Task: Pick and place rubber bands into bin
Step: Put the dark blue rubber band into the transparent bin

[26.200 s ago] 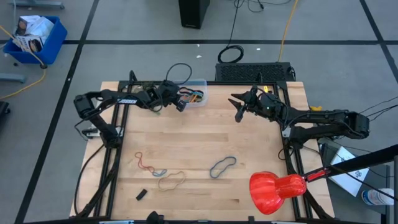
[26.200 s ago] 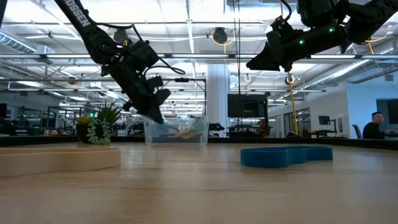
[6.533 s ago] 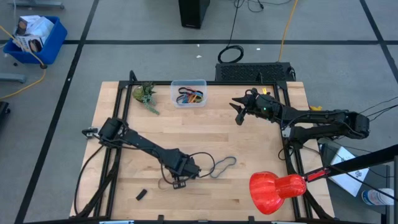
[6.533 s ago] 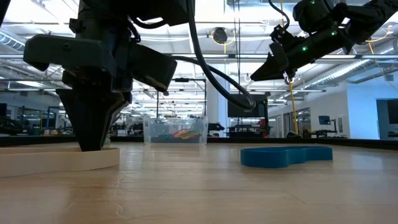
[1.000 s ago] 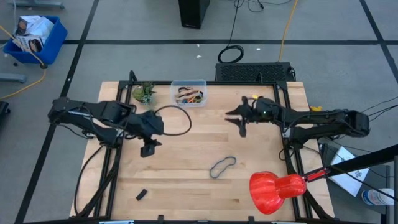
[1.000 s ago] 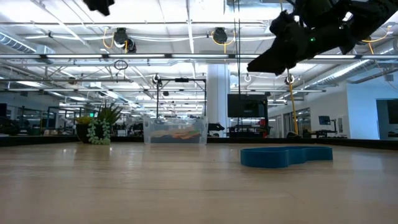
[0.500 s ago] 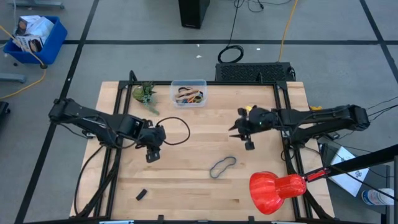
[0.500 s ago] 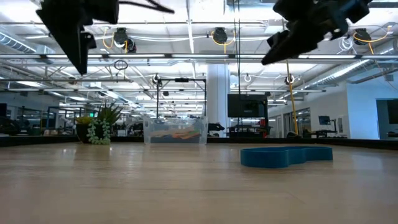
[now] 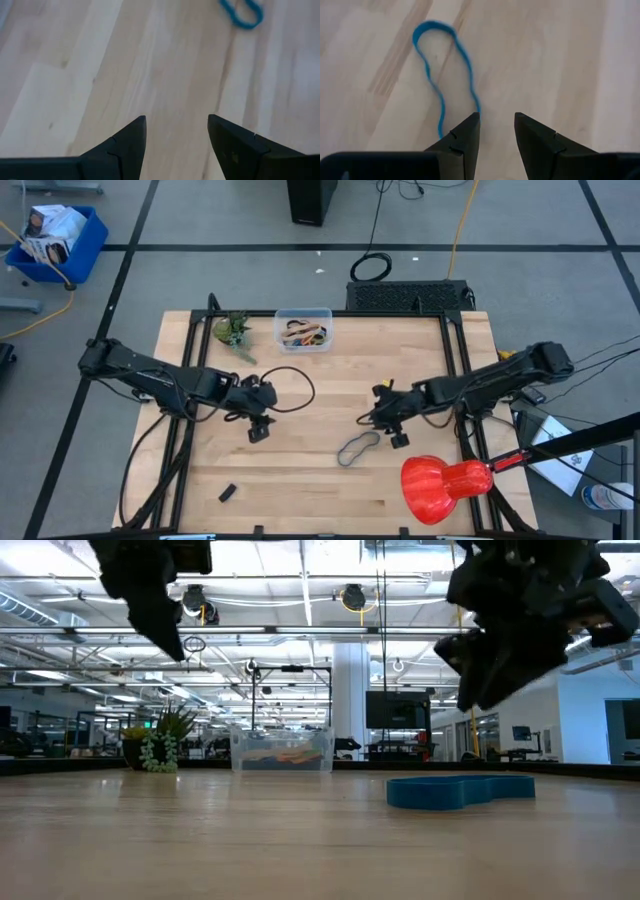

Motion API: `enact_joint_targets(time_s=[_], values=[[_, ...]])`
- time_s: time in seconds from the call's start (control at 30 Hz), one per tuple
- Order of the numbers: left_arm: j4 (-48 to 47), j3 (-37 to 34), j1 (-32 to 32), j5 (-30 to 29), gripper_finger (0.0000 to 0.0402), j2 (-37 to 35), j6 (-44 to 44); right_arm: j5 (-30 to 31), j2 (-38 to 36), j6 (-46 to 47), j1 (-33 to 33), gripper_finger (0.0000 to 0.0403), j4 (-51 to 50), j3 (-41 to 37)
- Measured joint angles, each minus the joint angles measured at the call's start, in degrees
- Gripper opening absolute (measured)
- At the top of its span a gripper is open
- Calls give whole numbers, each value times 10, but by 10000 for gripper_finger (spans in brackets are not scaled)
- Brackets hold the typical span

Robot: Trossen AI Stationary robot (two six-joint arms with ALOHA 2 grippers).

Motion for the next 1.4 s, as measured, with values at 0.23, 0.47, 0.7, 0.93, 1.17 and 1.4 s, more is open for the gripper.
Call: enact_joint_targets(time_s=[0.23,0.47,0.7,0.93,1.17,1.4], values=[[59,0,0,0,218,0,29,0,62,4,16,116,20,0],[60,0,0,0,218,0,29,-1,108,20,20,116,65,0],[60,0,-1,0,218,0,28,-1,139,23,22,116,68,-1],[60,0,-13,0,218,0,26,-2,140,71,21,116,69,-11],[60,0,-20,0,219,0,24,3,140,88,21,116,74,-26],[67,0,-23,-6,218,0,20,16,137,101,21,94,81,-48]])
